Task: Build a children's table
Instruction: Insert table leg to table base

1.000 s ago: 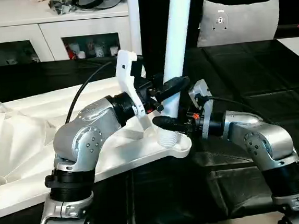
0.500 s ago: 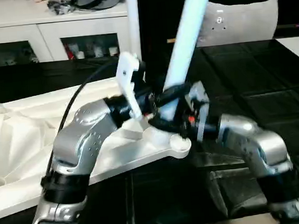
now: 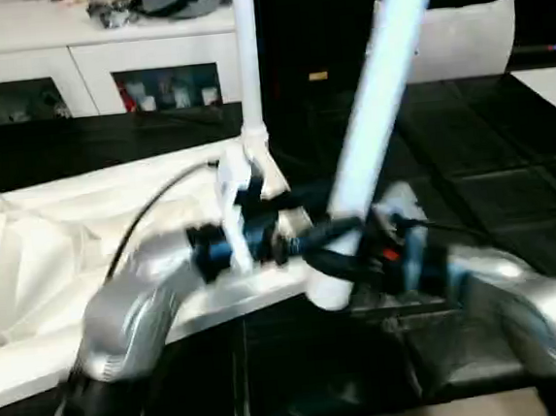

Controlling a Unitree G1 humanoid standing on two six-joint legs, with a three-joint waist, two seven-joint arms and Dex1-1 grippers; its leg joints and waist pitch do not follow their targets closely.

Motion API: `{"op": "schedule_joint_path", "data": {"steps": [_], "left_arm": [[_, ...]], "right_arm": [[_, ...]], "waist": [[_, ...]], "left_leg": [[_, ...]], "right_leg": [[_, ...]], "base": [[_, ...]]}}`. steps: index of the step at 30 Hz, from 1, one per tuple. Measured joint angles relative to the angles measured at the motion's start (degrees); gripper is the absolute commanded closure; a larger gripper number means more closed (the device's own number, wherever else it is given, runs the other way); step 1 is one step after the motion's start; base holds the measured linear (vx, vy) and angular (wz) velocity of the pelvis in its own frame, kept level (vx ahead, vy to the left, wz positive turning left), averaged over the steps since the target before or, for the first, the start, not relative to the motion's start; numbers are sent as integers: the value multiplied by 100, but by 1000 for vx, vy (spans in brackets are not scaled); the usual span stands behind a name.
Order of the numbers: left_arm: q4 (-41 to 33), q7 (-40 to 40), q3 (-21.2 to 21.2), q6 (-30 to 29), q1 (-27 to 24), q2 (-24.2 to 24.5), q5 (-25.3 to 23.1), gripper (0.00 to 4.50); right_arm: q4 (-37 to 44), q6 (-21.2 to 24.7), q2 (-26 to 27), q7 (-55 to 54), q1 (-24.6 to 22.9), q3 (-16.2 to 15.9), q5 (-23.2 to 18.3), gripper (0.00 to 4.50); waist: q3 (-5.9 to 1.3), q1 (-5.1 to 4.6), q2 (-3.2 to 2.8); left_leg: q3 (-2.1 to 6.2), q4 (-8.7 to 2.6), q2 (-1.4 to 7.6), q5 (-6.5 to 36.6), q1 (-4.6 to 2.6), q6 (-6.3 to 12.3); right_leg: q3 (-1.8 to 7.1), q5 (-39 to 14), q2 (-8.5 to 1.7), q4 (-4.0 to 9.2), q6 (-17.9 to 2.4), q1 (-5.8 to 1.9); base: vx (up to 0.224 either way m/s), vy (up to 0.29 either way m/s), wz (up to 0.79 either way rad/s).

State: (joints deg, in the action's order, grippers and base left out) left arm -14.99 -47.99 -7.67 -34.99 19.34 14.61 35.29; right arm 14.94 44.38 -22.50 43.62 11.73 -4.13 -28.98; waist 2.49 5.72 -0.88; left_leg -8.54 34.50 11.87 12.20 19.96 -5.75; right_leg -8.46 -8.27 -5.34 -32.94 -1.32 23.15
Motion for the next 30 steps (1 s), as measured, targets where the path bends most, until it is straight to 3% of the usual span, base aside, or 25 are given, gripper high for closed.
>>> {"op": "schedule_joint_path", "data": {"steps": [7, 15, 21, 26, 30], "left_arm": [[123, 254, 644, 35, 77, -686, 879, 28], [1569, 1314, 1424, 567, 606, -721, 445, 22], [2042, 1457, 702, 896, 1027, -452, -693, 22], [1830, 1371, 162, 932, 1177, -581, -946, 22], [1562, 1300, 74, 931, 1195, -501, -1019, 22]], "right_arm": [[-238, -80, 39, -52, 212, 44, 6, 261], [-518, -272, 98, 31, 576, 20, 66, 261], [-730, -452, 104, 48, 725, -118, 219, 261], [-856, -542, 113, -66, 832, -190, 394, 261], [-886, -655, 138, -135, 833, -180, 439, 261]], "waist": [[0, -73, 0], [-1, -70, -1], [-1, 15, 0], [0, 8, -1], [0, -40, -2]], "left_leg": [[4, 4, 1, 0, 10, 1], [9, -7, 2, 4, 17, 6], [14, -13, 1, 9, 35, 28], [-1, -13, 1, 15, 20, 23], [-5, -14, 4, 6, -2, -1]], "right_leg": [[-12, 2, 1, 38, 3, -13], [-16, 4, 7, 45, 8, -11], [-12, 1, 4, 51, 12, 0], [1, -6, 2, 28, 1, 1], [2, -15, 4, -7, -8, 2]], "base": [[0, 0, 0], [0, 0, 0], [0, 0, 0], [0, 0, 0], [0, 0, 0]]}}
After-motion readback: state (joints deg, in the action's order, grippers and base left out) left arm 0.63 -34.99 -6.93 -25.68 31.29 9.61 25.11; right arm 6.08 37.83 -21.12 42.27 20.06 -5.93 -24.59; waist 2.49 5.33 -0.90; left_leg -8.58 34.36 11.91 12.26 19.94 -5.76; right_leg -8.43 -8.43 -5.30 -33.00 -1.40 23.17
